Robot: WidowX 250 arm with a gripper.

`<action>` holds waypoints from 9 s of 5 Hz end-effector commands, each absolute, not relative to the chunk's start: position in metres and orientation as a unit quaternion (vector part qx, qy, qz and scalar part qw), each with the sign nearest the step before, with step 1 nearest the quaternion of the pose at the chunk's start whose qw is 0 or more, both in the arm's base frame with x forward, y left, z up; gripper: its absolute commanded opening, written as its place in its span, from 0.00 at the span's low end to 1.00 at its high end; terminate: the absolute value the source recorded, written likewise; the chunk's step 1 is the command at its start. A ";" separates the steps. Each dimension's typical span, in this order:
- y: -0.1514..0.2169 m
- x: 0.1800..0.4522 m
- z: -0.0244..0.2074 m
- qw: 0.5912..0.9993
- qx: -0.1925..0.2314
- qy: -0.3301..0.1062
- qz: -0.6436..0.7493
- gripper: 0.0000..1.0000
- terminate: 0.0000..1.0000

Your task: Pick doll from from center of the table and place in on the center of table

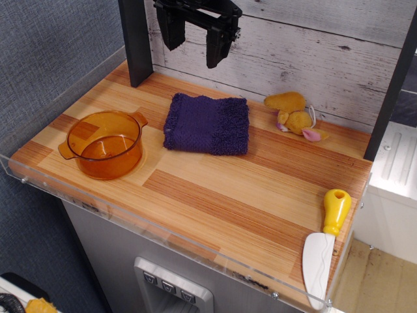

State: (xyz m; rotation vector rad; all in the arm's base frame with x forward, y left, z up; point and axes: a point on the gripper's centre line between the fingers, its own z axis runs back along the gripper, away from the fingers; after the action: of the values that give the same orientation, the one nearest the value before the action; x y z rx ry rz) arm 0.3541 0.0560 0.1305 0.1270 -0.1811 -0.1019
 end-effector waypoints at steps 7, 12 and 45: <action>-0.024 0.399 0.090 0.969 0.059 -0.122 -0.206 1.00 0.00; -0.034 0.400 0.037 0.966 0.072 -0.088 -0.232 1.00 0.00; -0.025 0.284 0.163 0.942 0.054 -0.245 -0.222 1.00 0.00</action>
State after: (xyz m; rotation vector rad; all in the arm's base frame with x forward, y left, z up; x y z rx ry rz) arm 0.2971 -0.0222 0.1479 0.0995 -0.4615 -0.4546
